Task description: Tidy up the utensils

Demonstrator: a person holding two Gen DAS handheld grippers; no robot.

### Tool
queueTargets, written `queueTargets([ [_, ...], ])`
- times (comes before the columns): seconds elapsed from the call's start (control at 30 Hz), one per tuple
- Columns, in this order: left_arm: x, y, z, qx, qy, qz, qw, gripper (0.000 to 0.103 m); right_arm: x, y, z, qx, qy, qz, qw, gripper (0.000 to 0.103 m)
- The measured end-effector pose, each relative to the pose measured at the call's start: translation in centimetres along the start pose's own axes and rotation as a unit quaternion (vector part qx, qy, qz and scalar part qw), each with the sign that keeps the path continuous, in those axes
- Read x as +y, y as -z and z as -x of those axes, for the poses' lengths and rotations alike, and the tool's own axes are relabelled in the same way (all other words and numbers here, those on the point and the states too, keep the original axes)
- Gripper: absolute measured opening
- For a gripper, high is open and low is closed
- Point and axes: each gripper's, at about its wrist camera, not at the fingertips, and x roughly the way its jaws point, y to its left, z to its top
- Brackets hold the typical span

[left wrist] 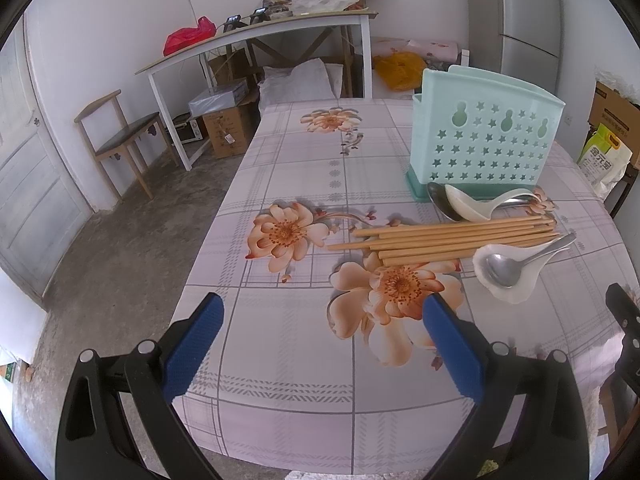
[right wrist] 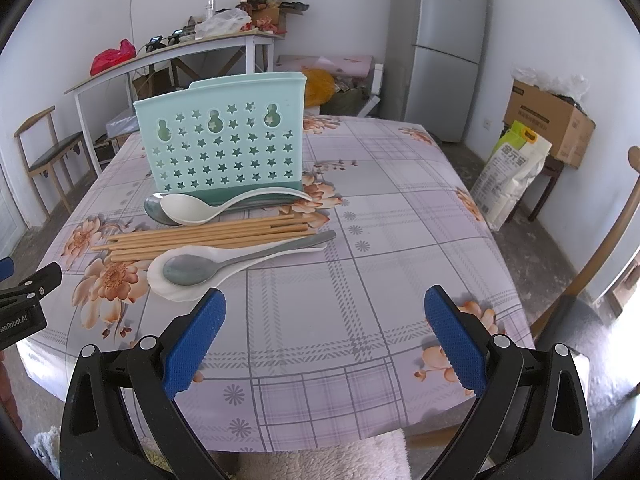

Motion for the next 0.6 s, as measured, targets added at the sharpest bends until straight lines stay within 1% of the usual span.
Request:
queueTargets([
  [0.6,0.07,0.36,-0.16,0.005,-0.003,0.0,1.0,0.097,-0.05,-0.01,0.0,0.0,0.0,0.0,1.0,0.095],
])
